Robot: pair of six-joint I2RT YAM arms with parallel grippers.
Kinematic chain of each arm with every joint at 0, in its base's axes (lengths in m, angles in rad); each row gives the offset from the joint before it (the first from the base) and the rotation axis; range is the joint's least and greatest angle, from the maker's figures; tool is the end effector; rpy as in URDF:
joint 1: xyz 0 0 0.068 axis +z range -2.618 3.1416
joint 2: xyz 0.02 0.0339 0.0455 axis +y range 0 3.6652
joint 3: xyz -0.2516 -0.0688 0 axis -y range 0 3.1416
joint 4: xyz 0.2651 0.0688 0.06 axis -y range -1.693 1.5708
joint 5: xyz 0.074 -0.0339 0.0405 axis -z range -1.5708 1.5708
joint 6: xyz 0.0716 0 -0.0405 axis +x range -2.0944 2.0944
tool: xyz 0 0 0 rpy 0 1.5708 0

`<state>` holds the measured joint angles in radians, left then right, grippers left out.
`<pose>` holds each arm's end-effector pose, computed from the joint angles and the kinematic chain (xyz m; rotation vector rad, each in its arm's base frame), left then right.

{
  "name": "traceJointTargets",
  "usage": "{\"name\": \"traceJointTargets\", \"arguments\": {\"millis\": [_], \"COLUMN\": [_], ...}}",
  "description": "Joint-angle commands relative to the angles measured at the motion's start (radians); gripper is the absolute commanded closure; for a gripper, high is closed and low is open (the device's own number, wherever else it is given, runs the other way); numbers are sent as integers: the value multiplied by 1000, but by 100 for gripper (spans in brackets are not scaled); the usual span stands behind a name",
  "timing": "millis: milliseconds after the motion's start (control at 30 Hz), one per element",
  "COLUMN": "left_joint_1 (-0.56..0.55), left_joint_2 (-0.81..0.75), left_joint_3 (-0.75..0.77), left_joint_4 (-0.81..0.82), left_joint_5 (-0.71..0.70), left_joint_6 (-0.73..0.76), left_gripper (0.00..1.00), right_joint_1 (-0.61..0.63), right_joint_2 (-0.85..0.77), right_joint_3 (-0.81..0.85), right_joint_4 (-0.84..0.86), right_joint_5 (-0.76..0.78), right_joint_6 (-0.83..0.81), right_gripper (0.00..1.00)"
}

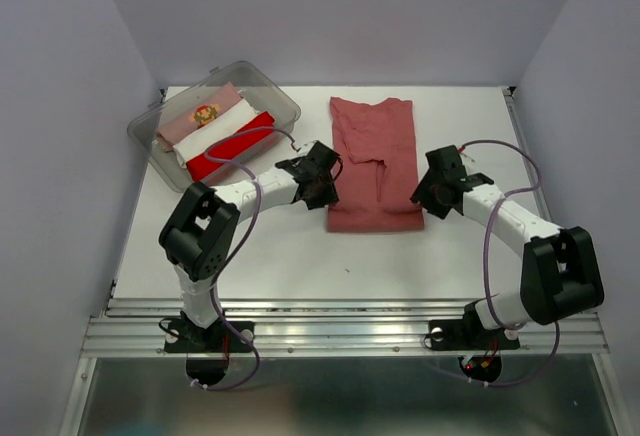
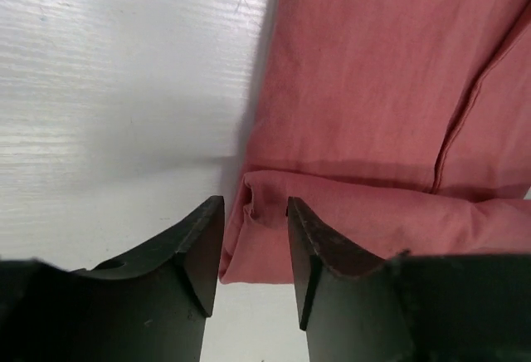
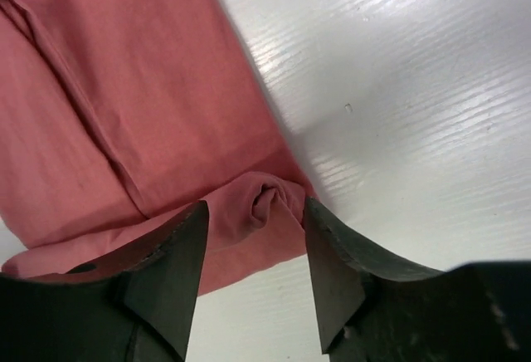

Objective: Roll the t-shirts
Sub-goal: Roll the T-shirt to the center of the board.

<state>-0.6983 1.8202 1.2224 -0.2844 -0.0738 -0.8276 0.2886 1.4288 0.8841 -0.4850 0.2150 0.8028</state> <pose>0.3308 -0.2707 0.1454 -0.1975 2.5304 -0.5612 0.3076 0.0754 0.1531 0.7273 2.4638 0.1328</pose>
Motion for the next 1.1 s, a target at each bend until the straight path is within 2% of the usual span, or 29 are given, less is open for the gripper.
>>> {"name": "traceJointTargets", "arguments": {"millis": [0, 33, 133, 200, 233, 267, 300, 433, 600, 1067], "left_joint_1": [3, 3, 0, -20, -32, -58, -70, -124, -136, -125], "left_joint_2": [-104, -142, -218, -249, -262, -272, -271, -231, -176, -9], "left_joint_3": [57, 55, 31, 3, -4, -18, -24, -52, -64, 20], "left_joint_4": [-41, -50, -61, -61, -61, -56, -53, 16, 73, 71], "left_joint_5": [-104, -118, -170, -185, -185, -172, -156, -72, -9, -99], "left_joint_6": [35, 38, 47, 50, 51, 51, 53, 45, 35, 84], "left_gripper": [48, 40, 37, 51, 63, 96, 100, 100, 100, 100], "right_joint_1": [-6, -6, -6, 6, 6, 33, 44, 67, 67, 67], "right_joint_2": [-112, -131, -171, -168, -168, -169, -169, -166, -114, 56], "right_joint_3": [50, 50, 42, 33, 26, 10, 10, -20, -20, 26], "right_joint_4": [19, 19, 23, 10, 11, 17, 22, 31, 31, 100], "right_joint_5": [75, 60, -18, -66, -78, -97, -107, -129, -146, 38], "right_joint_6": [6, -23, -60, -68, -73, -79, -82, -99, -109, -73], "right_gripper": [43, 43, 45, 60, 70, 97, 99, 99, 99, 99]}}
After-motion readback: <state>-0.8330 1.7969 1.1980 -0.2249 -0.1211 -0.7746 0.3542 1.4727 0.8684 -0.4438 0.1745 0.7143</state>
